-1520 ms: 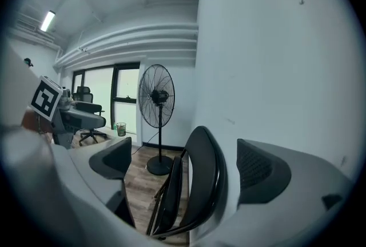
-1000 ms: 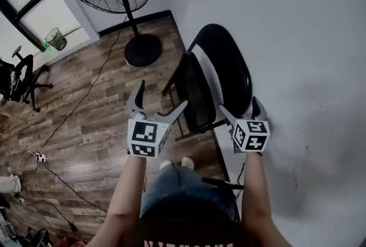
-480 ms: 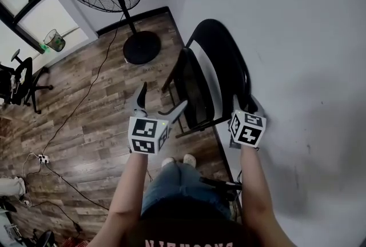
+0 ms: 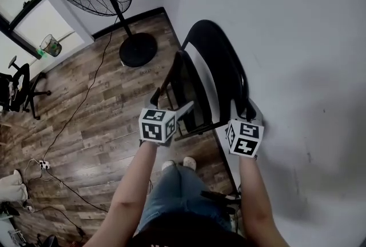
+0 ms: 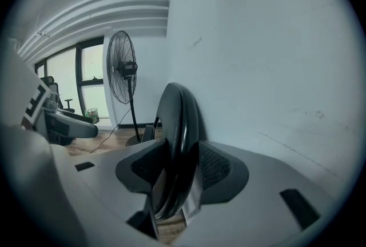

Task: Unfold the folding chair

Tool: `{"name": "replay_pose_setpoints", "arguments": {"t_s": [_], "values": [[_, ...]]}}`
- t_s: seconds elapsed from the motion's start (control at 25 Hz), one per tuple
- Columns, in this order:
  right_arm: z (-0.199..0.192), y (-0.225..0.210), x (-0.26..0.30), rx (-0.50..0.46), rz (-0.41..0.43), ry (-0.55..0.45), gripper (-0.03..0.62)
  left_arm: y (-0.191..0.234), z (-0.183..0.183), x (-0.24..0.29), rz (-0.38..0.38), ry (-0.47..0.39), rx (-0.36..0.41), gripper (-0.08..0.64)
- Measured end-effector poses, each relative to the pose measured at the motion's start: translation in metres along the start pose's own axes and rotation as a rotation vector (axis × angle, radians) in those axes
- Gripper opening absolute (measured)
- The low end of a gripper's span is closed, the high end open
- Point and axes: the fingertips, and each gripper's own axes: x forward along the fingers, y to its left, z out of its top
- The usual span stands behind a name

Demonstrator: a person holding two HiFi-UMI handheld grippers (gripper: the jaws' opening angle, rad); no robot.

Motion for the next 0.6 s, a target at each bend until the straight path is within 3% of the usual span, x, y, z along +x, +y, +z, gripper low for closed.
{"name": "replay_pose_setpoints", "arguments": {"t_s": [0.36, 0.48, 0.52, 0.6], "values": [[0.002, 0.002, 0.000, 0.026, -0.011, 0.008, 0.170, 0.002, -0.057, 0.102, -0.057, 0.170, -0.268, 0.568], [0.000, 0.002, 0.000, 0.025, -0.006, 0.009, 0.172, 0.005, -0.071, 0.129, -0.090, 0.194, -0.404, 0.558], [0.000, 0.002, 0.000, 0.025, -0.006, 0.009, 0.172, 0.005, -0.075, 0.136, -0.105, 0.202, -0.460, 0.523], [-0.001, 0.000, 0.000, 0.027, -0.013, 0.013, 0.172, 0.005, -0.082, 0.148, -0.146, 0.212, -0.581, 0.352]]}}
